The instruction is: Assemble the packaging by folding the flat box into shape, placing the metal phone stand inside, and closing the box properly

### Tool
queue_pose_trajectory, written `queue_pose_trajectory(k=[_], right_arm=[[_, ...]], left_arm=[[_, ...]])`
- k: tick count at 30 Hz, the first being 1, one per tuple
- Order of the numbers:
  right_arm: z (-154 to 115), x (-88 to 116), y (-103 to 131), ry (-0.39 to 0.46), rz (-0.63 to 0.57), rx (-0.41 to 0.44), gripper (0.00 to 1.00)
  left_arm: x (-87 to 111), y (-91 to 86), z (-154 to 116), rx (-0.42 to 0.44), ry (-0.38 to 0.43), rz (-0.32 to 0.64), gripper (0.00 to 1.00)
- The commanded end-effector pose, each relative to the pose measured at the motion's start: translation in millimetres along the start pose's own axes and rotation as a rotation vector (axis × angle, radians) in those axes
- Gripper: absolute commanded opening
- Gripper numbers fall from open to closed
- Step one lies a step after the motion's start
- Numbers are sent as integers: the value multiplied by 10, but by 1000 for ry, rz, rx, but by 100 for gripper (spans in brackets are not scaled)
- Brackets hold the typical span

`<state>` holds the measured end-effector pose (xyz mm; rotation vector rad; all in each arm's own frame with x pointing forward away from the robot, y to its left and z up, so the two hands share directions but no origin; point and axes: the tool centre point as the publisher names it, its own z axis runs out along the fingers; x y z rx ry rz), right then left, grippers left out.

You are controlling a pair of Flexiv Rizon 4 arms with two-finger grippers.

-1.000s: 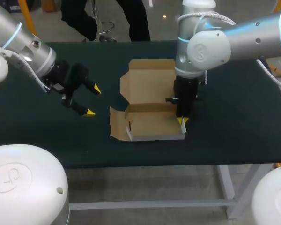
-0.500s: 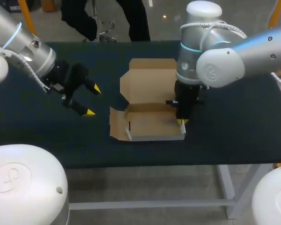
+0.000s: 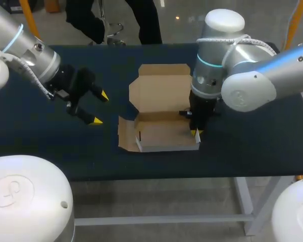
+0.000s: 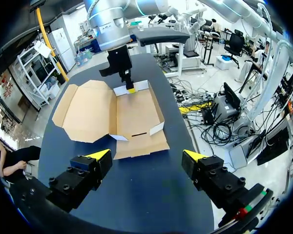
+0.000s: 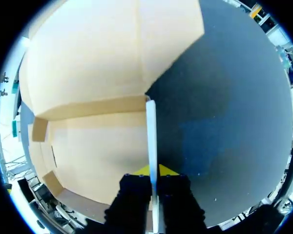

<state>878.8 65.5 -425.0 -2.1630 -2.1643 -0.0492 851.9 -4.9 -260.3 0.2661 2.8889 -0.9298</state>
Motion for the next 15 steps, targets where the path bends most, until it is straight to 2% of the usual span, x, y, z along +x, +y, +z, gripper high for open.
queue_pose_trajectory(k=[1,2,15], right_arm=[[17,-1,-19,-4,3,-35,2],[18,0,-15,-5,3,-39,0],[27,40,-17,-76,-2,-43,0]], left_arm=[[-4,-5,-12,-4,4,-1,100],[-4,-5,-12,-4,4,-1,100],[-4,-5,-12,-4,4,-1,100]])
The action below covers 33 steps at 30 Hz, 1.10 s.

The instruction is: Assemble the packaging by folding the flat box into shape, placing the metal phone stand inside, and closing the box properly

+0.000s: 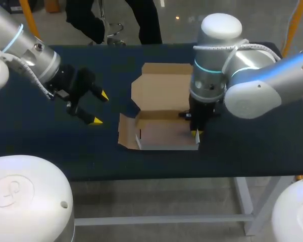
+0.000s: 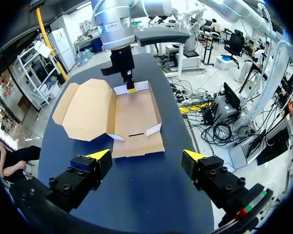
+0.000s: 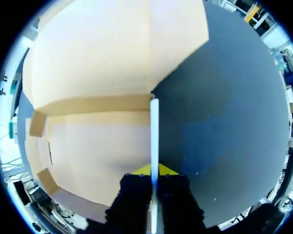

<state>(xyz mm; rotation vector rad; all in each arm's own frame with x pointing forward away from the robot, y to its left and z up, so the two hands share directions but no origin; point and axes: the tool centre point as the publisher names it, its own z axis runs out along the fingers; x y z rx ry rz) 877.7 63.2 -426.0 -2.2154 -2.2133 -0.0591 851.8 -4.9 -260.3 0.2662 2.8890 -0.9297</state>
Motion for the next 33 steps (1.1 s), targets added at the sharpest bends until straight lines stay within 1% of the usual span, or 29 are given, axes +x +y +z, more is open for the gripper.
queue_pose_trajectory(k=[1,7,16,20,30,33], right_arm=[[15,69,-12,-34,-8,11,0],[11,65,-39,-78,-26,31,0],[15,30,-77,-194,-19,73,0],[21,17,-95,-235,-9,75,0],[3,-25,-135,-287,15,62,0],[-12,-35,-149,-285,14,57,0]], left_arm=[[-4,-4,-12,-4,4,-1,100],[-4,-4,-12,-4,4,-1,100],[-4,-4,-12,-4,4,-1,100],[-4,-4,-12,-4,4,-1,100],[-4,-4,-12,-4,4,-1,100],[-4,-4,-12,-4,4,-1,100]])
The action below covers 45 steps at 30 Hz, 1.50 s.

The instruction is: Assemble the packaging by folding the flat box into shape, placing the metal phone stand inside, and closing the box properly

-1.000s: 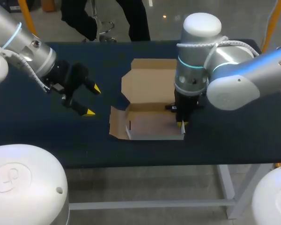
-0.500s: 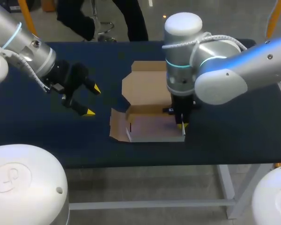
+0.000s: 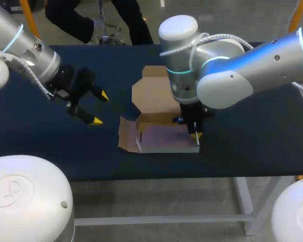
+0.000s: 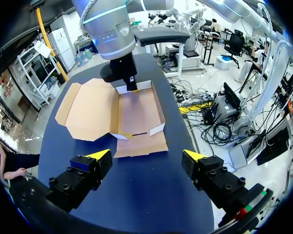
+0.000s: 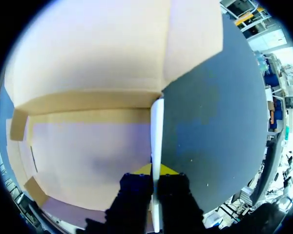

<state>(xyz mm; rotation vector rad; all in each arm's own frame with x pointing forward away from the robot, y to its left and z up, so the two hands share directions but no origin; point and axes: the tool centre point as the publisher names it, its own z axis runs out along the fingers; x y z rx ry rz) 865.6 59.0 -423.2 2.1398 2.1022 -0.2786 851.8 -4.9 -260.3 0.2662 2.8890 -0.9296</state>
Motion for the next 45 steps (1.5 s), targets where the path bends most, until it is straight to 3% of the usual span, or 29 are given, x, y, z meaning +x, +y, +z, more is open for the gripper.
queue_pose_trajectory(k=[1,9,14,31,45], right_arm=[[18,4,-33,-18,-4,-6,0],[21,-41,-86,167,-79,-50,0],[12,-46,-89,241,-115,-58,0],[-31,73,-19,285,-119,-40,0],[-41,138,-2,220,-77,-22,0]], left_arm=[[-4,-4,-12,-4,4,-1,100],[-4,-4,-12,-4,4,-1,100],[-4,-4,-12,-4,4,-1,100],[-4,-4,-12,-4,4,-1,100],[-4,-4,-12,-4,4,-1,100]])
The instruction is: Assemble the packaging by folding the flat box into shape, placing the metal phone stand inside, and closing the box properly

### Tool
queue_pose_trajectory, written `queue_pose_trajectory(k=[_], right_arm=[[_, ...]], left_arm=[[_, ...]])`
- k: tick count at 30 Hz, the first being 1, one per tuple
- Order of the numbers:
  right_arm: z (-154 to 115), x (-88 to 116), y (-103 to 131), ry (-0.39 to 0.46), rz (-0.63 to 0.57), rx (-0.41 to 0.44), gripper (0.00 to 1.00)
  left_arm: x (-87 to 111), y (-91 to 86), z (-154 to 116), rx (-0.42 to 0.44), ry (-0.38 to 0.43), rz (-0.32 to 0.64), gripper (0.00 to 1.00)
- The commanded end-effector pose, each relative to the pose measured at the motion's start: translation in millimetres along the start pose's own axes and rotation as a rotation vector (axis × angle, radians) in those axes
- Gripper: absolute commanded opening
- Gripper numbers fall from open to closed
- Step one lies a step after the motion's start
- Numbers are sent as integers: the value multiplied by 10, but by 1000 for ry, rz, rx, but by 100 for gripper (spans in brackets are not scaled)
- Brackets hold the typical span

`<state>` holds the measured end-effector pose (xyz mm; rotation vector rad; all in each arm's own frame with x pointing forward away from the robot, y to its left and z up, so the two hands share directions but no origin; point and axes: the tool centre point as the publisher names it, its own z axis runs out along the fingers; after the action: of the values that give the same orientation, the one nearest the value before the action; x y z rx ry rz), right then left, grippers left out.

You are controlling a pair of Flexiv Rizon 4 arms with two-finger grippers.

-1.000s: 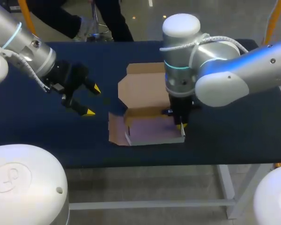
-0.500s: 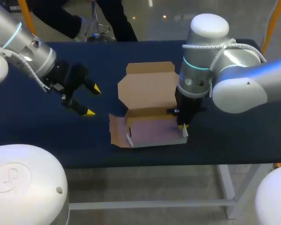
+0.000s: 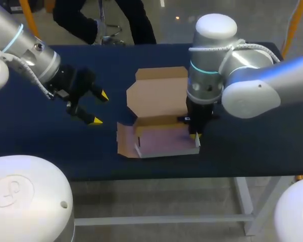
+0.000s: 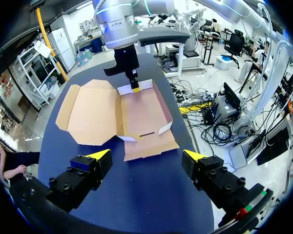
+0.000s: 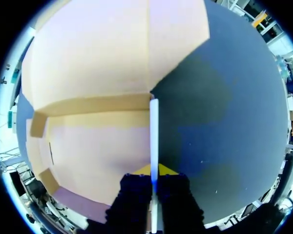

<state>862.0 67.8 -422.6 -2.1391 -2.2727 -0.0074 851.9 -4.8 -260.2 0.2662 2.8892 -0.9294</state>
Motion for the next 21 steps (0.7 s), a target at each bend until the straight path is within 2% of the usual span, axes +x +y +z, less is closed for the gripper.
queue_pose_trajectory(k=[1,21], right_arm=[[-2,53,41,-17,6,13,0],[-1,31,34,5,26,10,0]], left_arm=[[-4,-4,-11,-4,4,-1,100],[-4,-4,-11,-4,4,-1,100]])
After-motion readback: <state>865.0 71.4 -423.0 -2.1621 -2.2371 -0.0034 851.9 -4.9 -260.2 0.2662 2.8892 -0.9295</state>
